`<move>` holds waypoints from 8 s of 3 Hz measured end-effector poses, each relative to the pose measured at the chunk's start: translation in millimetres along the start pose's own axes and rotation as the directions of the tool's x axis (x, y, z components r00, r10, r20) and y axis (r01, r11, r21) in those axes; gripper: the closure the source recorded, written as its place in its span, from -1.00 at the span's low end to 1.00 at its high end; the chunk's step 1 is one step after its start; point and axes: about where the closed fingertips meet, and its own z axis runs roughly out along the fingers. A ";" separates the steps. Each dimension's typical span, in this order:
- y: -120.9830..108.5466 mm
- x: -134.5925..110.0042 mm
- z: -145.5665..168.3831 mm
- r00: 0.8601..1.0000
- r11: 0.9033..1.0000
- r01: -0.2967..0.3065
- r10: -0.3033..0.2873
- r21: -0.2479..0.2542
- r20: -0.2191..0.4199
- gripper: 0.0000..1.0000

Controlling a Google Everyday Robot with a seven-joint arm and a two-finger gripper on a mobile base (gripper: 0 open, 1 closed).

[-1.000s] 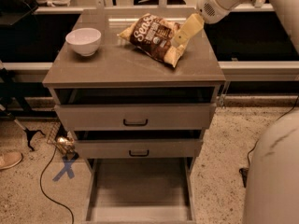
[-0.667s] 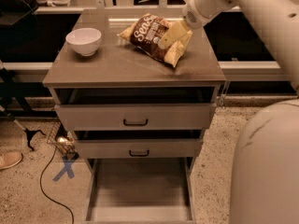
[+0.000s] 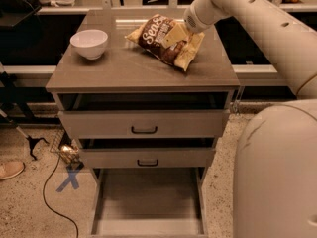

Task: Place brown chip bag into bottom drawer

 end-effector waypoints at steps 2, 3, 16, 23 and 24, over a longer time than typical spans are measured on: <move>0.7 -9.2 9.3 0.998 0.999 -0.025 0.027 -0.043 0.060 0.29; 14.2 -20.0 -10.2 0.991 0.993 0.003 0.013 -0.118 0.135 0.75; 324.5 328.5 -122.5 0.898 0.667 -0.430 0.389 -0.608 -0.208 1.00; 448.6 492.8 246.4 0.630 0.407 -0.763 0.643 -0.502 -0.436 1.00; 460.0 515.1 271.3 0.579 0.374 -0.804 0.669 -0.463 -0.466 1.00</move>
Offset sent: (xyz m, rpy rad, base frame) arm 0.0095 0.0124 0.0105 0.1504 -0.0252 0.0616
